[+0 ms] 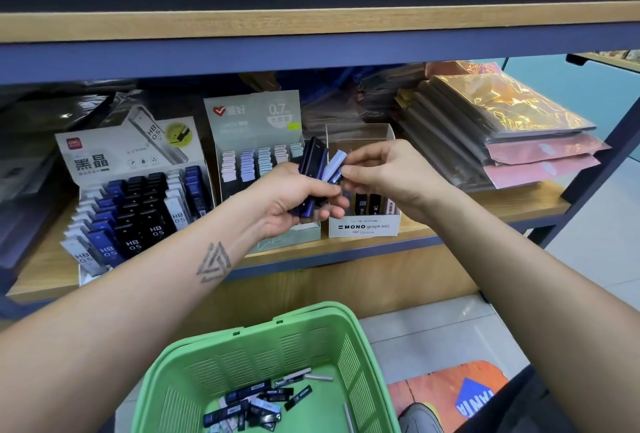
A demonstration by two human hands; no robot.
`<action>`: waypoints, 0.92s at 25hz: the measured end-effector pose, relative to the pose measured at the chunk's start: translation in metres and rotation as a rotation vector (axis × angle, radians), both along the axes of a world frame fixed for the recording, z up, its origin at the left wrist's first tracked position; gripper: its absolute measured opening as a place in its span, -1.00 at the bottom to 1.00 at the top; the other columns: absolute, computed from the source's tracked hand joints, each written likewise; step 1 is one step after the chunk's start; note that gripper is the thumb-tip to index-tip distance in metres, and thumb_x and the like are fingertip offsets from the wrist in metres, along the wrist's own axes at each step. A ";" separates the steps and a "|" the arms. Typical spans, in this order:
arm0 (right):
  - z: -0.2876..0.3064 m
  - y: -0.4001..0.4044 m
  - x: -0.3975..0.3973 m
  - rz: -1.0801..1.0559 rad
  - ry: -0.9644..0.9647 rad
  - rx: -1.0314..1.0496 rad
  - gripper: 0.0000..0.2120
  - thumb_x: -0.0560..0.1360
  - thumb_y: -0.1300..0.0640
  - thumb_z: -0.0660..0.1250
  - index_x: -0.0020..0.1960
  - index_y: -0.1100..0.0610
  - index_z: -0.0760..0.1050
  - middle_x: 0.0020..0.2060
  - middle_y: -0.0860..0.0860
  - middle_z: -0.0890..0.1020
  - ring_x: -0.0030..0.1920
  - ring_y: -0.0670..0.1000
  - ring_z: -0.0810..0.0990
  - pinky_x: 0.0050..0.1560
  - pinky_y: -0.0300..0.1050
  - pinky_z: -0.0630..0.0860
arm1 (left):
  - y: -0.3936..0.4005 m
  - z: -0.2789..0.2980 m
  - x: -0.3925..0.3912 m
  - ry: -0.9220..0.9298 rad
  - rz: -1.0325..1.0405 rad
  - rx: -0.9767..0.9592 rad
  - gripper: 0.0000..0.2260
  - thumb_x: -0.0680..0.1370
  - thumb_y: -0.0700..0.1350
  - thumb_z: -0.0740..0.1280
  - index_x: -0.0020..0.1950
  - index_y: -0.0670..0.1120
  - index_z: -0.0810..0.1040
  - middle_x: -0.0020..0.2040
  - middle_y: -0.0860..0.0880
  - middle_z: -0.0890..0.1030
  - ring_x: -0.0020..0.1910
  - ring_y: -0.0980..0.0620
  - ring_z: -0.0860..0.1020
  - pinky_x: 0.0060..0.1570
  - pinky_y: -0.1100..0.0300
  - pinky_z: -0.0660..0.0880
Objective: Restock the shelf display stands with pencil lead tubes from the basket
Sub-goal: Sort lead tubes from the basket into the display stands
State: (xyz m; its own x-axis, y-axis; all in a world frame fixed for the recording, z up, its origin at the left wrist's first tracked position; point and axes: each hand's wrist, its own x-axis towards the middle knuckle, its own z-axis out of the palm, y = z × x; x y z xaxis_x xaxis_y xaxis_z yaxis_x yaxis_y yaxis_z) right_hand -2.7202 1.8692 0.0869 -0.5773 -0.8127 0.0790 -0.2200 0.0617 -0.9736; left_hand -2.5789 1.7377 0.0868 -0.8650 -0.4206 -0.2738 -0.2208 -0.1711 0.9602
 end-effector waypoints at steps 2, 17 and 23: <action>0.002 -0.003 0.001 -0.033 -0.060 -0.032 -0.85 0.49 0.36 0.46 0.05 0.26 0.64 -0.20 0.18 0.73 -0.19 0.05 0.71 -0.11 -0.12 0.66 | -0.001 0.003 0.003 0.006 -0.011 0.039 -0.80 0.57 -0.30 0.40 0.16 -0.35 0.59 -0.09 -0.34 0.70 -0.19 -0.16 0.73 -0.39 0.25 0.59; 0.011 -0.018 0.009 0.117 -0.025 -0.083 -0.71 0.52 0.23 0.47 0.20 0.16 0.52 -0.15 0.17 0.73 -0.21 0.14 0.72 -0.18 0.00 0.66 | -0.012 0.022 0.017 0.108 0.229 -0.088 -0.82 0.57 -0.29 0.42 0.09 -0.38 0.57 -0.25 -0.28 0.68 -0.46 -0.01 0.63 -0.47 0.28 0.56; 0.005 -0.007 0.002 0.001 -0.026 -0.101 -0.85 0.43 0.20 0.56 -0.04 0.21 0.66 -0.20 0.17 0.73 -0.22 0.08 0.71 -0.19 -0.18 0.63 | 0.002 0.014 0.002 0.134 0.208 -0.120 -0.91 0.54 -0.35 0.42 -0.04 -0.39 0.58 -0.35 -0.24 0.64 -0.43 -0.05 0.65 -0.41 0.25 0.61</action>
State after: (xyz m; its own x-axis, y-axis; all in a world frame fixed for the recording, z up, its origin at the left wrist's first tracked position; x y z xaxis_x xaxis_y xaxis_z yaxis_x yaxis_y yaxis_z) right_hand -2.7178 1.8619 0.0924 -0.5791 -0.8021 0.1461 -0.1949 -0.0379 -0.9801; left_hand -2.5767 1.7401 0.1013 -0.7819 -0.6153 -0.0999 -0.0623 -0.0823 0.9947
